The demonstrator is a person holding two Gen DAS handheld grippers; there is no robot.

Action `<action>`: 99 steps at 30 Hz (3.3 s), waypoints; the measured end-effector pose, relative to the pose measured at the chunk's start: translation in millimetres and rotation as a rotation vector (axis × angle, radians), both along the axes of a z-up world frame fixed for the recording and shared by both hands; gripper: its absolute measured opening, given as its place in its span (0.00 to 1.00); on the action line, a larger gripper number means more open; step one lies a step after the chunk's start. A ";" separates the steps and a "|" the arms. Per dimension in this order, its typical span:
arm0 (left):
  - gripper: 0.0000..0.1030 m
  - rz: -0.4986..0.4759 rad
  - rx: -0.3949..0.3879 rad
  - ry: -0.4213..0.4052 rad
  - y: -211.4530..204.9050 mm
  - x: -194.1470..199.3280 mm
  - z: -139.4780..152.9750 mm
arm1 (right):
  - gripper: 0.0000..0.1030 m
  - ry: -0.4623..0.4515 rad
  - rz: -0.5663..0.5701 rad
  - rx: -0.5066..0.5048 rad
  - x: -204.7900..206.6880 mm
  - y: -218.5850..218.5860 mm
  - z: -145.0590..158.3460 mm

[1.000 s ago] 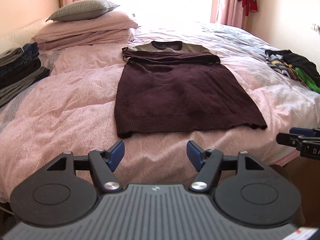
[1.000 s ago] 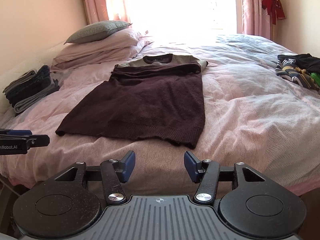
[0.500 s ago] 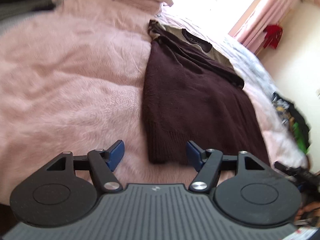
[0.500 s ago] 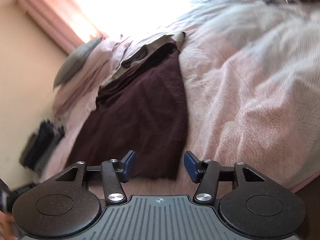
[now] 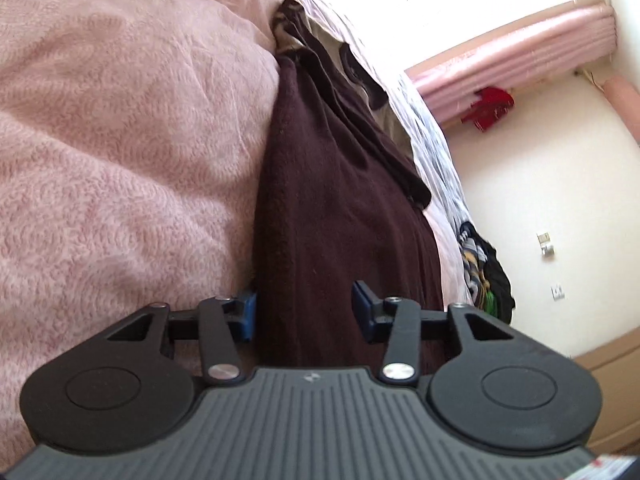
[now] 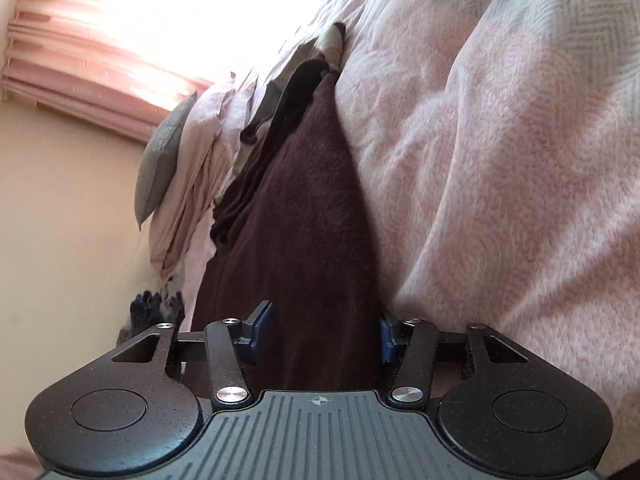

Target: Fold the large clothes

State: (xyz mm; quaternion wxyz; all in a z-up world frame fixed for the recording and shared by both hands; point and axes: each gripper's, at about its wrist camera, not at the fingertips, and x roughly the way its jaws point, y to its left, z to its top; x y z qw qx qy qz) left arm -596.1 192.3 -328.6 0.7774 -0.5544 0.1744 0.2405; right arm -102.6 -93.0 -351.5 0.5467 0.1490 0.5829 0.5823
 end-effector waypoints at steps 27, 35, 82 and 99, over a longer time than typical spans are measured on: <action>0.03 0.073 0.305 -0.079 -153.9 -83.4 78.6 | 0.01 -0.045 0.041 0.161 -34.9 -122.9 95.5; 0.03 0.063 0.255 -0.088 -227.8 -117.6 78.4 | 0.02 -0.014 0.117 0.088 -65.2 -201.4 99.0; 0.04 -0.154 0.598 0.508 144.3 169.4 54.9 | 0.01 -0.824 0.135 0.041 37.8 198.4 78.4; 0.33 0.036 0.543 0.532 153.5 138.0 39.3 | 0.35 -0.862 0.060 -0.106 49.0 218.0 60.9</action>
